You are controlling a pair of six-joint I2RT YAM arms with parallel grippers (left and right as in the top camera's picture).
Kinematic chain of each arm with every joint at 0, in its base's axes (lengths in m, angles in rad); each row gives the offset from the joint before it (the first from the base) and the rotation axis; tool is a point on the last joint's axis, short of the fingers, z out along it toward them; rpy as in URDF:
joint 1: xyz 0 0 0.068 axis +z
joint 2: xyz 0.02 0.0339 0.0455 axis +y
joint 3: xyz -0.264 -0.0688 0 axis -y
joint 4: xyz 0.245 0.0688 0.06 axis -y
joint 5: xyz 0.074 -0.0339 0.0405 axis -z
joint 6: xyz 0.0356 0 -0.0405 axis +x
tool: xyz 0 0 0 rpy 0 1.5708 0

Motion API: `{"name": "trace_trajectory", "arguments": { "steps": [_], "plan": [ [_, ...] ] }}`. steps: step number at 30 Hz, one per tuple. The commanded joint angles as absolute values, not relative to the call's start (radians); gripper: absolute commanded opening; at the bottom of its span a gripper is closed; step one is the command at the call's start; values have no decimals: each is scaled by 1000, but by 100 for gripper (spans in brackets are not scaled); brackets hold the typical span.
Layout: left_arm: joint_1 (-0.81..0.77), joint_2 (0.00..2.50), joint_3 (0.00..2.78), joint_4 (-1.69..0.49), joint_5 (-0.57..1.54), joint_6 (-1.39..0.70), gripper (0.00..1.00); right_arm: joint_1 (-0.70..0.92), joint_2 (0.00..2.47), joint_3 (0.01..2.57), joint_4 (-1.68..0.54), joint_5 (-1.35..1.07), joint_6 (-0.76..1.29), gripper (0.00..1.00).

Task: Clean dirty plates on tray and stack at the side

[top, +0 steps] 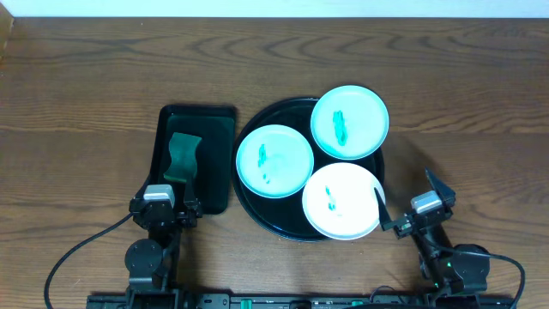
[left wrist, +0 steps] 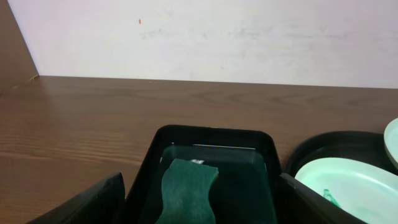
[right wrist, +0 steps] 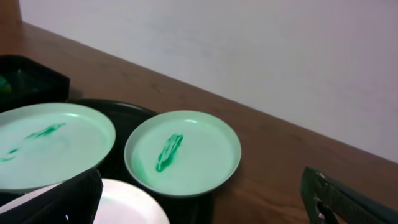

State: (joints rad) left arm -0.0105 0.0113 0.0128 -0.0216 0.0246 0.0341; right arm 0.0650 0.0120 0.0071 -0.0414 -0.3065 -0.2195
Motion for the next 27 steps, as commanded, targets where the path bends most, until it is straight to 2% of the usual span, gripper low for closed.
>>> {"name": "trace_trajectory", "arguments": {
  "steps": [1, 27],
  "plan": [
    [-10, 12, 4, -71, 18, 41, 77, 73, 7, 6, -40, -326, -226, 99],
    [-10, 205, 23, -63, 15, 93, 77, 73, 25, 6, -44, -344, -226, 99]
  ]
}}
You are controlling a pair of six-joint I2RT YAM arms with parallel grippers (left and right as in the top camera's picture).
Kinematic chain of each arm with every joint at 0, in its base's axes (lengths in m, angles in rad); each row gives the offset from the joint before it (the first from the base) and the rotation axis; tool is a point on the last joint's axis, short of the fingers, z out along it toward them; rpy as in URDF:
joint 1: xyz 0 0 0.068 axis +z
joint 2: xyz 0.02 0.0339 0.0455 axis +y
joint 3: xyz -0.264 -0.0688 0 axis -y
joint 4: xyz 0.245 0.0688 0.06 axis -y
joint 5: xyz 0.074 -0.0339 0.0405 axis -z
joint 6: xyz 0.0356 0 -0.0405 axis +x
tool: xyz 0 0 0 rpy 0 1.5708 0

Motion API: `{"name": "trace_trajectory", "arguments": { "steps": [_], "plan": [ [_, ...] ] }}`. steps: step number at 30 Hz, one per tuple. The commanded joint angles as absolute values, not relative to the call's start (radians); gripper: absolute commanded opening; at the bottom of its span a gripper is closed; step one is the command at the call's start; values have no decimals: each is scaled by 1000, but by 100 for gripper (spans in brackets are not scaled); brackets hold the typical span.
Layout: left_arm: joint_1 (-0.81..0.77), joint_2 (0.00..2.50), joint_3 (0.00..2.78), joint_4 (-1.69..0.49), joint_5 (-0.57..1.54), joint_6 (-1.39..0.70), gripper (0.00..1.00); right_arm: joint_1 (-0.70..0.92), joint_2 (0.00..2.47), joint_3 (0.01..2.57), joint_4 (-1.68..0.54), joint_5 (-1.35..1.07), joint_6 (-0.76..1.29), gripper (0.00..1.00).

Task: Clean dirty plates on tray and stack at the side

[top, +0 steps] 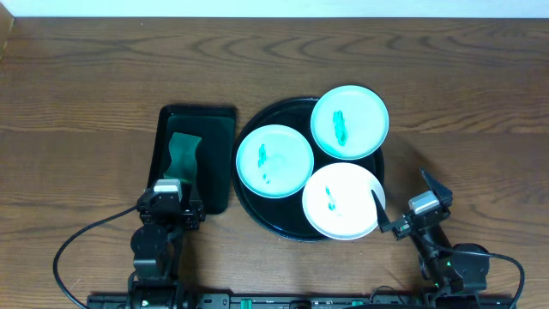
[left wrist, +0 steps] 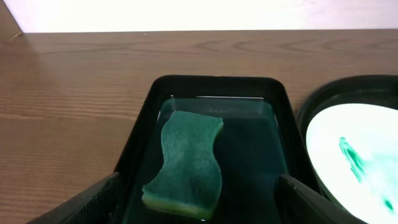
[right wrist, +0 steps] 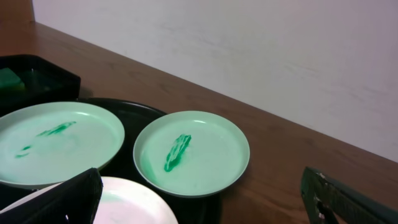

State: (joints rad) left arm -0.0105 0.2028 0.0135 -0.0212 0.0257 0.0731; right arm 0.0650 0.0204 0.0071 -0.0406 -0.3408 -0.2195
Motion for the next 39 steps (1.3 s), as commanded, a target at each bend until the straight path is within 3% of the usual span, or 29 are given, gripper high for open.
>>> {"name": "trace_trajectory", "arguments": {
  "steps": [1, 8, 12, 19, 25, 32, 39],
  "plan": [
    [-10, 205, 29, -63, 15, 94, 77, 73, 25, 6, -44, -345, -225, 99],
    [-10, 206, 72, -93, 118, 88, 77, 73, 26, 6, -38, -394, -209, 99],
    [-10, 223, 195, -224, 123, 72, 77, 73, 27, 18, -2, -402, -178, 99],
    [-10, 402, 482, -368, 124, -65, 77, 73, 118, 140, 7, -454, -172, 99],
    [-10, 612, 738, -486, 124, -130, 77, 73, 341, 344, -25, -537, -138, 99],
    [-10, 876, 1032, -719, 162, -136, 77, 73, 721, 701, -232, -689, -140, 99],
    [-10, 1085, 1219, -849, 245, -136, 77, 73, 1150, 1174, -745, -779, -236, 99]
  ]
}}
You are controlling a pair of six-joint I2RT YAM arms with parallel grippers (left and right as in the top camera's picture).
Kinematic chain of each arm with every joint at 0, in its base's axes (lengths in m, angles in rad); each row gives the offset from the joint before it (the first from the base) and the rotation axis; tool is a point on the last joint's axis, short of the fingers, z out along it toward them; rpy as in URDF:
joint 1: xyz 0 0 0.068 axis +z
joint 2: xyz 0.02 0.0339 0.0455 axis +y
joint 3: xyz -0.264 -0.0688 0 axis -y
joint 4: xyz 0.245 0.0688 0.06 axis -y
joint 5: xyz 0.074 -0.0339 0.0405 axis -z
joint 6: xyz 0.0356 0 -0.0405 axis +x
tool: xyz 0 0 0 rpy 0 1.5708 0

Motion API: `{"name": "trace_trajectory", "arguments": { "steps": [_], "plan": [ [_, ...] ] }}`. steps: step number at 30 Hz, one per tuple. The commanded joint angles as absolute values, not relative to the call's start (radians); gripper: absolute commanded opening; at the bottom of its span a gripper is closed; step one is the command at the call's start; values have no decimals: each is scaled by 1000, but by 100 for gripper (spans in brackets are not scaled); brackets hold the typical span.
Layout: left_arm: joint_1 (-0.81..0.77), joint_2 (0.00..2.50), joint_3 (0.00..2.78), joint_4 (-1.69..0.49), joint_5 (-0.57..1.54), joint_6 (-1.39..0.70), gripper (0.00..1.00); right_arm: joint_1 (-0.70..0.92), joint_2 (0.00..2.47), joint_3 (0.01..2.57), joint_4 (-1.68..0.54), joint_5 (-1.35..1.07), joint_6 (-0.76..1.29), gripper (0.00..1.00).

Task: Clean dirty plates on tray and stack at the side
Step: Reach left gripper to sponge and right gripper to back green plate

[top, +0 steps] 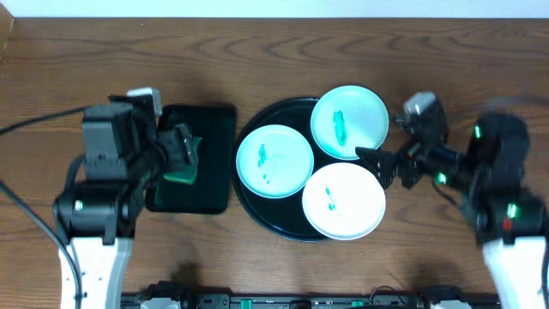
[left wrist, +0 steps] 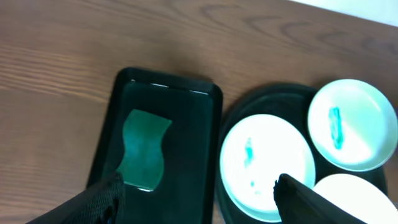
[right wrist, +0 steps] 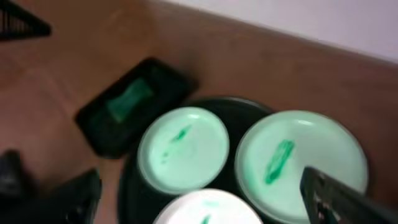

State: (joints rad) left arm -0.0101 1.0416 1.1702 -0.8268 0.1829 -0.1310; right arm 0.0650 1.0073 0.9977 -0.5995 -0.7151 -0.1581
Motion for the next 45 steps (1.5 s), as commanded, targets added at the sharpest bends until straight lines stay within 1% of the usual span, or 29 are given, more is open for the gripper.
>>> {"name": "trace_trajectory", "arguments": {
  "steps": [1, 4, 6, 7, 9, 11, 15, 19, 22, 25, 28, 29, 31, 33, 39, 45],
  "plan": [
    [-10, 1096, 1218, -857, 247, -136, 77, 73, 1190, 1220, -812, -778, -258, 99],
    [-10, 1116, 1214, -875, 247, -138, 77, 73, 1261, 1270, -862, -757, -259, 99],
    [-10, 1126, 1214, -875, 255, -145, 77, 73, 1287, 1269, -882, -798, -177, 99],
    [-10, 1134, 1214, -899, 255, -145, 77, 73, 1304, 1268, -921, -798, -153, 99],
    [-10, 1135, 1214, -922, 254, -144, 77, 78, 1323, 1266, -908, -793, -130, 99],
    [-10, 1136, 1214, -923, 254, -144, 77, 91, 1343, 1266, -912, -751, -81, 99],
    [-10, 1136, 1214, -924, 254, -144, 77, 168, 1397, 1275, -929, -574, 41, 96],
    [-10, 1136, 1214, -928, 241, -144, 77, 274, 1494, 1330, -942, -428, 145, 86],
    [-10, 1142, 1214, -941, 186, -145, 77, 337, 1591, 1395, -962, -338, 192, 81],
    [-10, 1165, 1213, -946, 149, -159, 76, 382, 1684, 1449, -961, -278, 225, 72],
    [-10, 1201, 1213, -957, 100, -205, 74, 418, 1765, 1481, -945, -208, 270, 58],
    [-10, 1216, 1213, -961, 86, -207, 73, 427, 1786, 1481, -935, -193, 287, 52],
    [-10, 1249, 1213, -965, 65, -209, 70, 444, 1827, 1481, -916, -181, 314, 43],
    [-10, 1280, 1213, -964, 54, -212, 67, 457, 1870, 1481, -904, -181, 327, 41],
    [-10, 1343, 1213, -976, 32, -235, 67, 490, 1997, 1481, -884, -181, 329, 36],
    [-10, 1353, 1213, -976, 8, -241, 67, 514, 2052, 1481, -853, -192, 329, 35]
  ]
}}
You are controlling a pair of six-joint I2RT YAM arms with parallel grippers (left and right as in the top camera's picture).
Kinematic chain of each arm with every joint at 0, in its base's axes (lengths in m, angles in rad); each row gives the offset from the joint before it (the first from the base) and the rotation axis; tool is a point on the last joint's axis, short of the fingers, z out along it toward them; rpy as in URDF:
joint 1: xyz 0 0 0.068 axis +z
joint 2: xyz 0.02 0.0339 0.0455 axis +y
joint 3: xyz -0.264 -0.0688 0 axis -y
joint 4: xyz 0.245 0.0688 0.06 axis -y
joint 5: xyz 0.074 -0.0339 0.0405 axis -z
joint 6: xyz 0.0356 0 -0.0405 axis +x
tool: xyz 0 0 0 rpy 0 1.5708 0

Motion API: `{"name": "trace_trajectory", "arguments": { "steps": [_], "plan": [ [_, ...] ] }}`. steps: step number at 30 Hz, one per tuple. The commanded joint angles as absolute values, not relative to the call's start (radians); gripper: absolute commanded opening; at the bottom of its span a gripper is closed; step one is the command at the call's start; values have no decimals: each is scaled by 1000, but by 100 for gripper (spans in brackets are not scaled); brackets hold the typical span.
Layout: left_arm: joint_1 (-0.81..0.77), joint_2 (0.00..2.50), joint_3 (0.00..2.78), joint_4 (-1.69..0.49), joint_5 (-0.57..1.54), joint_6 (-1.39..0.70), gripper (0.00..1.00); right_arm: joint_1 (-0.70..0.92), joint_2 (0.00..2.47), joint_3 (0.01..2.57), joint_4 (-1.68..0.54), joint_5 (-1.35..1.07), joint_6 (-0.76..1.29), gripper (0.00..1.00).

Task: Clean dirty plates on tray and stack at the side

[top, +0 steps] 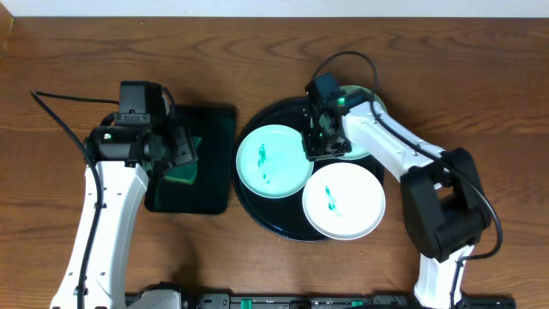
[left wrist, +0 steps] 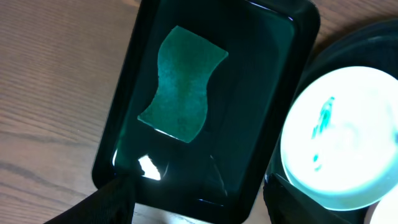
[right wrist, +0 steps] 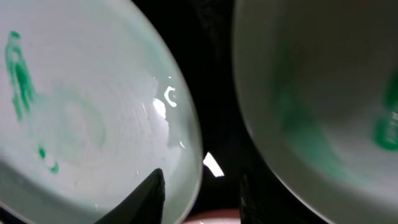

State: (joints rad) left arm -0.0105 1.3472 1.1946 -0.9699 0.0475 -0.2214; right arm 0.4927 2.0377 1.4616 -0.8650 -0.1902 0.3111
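Observation:
Three plates smeared with green lie on a round black tray (top: 257,215): a pale green one at the left (top: 274,160) (right wrist: 81,106), a white one at the front (top: 343,202), and a pale green one at the back right (top: 371,101) (right wrist: 323,93), mostly under my right arm. My right gripper (top: 316,142) (right wrist: 202,196) is down at the left plate's right rim. Its jaws are narrowed but open, one on each side of the rim. A green sponge (left wrist: 183,84) (top: 182,169) lies in a black rectangular tray (left wrist: 280,74). My left gripper (top: 176,150) (left wrist: 202,202) hovers open above it.
The rectangular tray (top: 210,193) stands just left of the round tray. Brown wooden table (top: 480,69) lies bare to the right and behind. The right arm's cable loops over the back right plate.
My right gripper was high to the right of the round tray with wide jaws; now it is down at the left plate's rim with narrowed jaws. My left gripper has dropped closer over the sponge tray.
Both arms first sat folded at the table's front edge, grippers open, facing the trays. Then both stood raised high, looking down on the sponge and plates. Now the left one hangs over the sponge and the right one straddles the left plate's rim.

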Motion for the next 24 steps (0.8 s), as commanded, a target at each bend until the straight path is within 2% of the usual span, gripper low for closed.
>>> {"name": "trace_trajectory", "arguments": {
  "steps": [1, 6, 11, 24],
  "plan": [
    [-10, 1353, 1213, -976, -4, -243, 67, 520, 2058, 1481, -851, -191, 329, 33],
    [-10, 1353, 1211, -976, -10, -244, 67, 542, 2084, 1481, -845, -183, 355, 27],
    [-10, 1358, 1193, -971, -13, -245, 67, 550, 2115, 1479, -844, -133, 408, 3],
    [-10, 1559, 1193, -941, -39, -243, 66, 552, 2128, 1477, -825, -102, 408, 1]
  ]
}}
